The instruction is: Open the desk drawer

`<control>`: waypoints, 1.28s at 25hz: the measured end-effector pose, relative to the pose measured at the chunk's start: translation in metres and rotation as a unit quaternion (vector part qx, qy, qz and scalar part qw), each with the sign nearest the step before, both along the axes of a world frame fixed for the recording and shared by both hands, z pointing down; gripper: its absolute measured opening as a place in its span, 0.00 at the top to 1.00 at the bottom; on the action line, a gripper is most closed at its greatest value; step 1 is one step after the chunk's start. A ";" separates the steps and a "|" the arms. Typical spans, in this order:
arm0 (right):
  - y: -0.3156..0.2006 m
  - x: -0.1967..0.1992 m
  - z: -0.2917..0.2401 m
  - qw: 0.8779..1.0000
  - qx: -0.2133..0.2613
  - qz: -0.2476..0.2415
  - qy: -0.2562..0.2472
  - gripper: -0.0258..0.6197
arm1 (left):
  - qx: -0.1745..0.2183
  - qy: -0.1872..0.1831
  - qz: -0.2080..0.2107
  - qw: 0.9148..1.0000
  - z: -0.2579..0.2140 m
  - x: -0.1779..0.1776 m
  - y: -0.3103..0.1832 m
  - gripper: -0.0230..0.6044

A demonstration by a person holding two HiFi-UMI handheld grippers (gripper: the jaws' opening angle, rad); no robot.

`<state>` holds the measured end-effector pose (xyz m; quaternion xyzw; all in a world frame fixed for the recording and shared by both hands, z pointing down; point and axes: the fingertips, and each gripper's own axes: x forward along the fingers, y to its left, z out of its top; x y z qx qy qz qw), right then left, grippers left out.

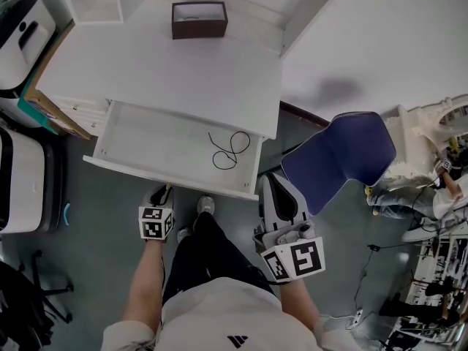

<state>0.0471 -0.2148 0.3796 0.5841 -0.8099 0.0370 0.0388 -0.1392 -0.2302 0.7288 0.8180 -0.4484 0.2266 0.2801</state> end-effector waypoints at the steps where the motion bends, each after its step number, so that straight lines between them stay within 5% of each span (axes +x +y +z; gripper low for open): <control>1: 0.002 -0.001 0.000 1.000 0.000 0.001 0.000 0.96 | -0.002 0.005 -0.005 1.000 0.000 -0.001 0.000 0.85; 12: 0.024 -0.005 -0.003 1.000 0.005 0.014 0.003 0.96 | 0.016 -0.001 -0.007 1.000 -0.015 -0.007 0.003 0.84; 14: 0.026 -0.006 -0.003 1.000 0.006 0.015 0.003 0.96 | 0.031 0.002 -0.011 0.999 -0.026 -0.011 0.002 0.96; 32: 0.028 -0.018 -0.015 1.000 0.024 -0.016 0.011 0.96 | 0.207 0.047 -0.065 0.975 -0.186 -0.045 -0.003 0.96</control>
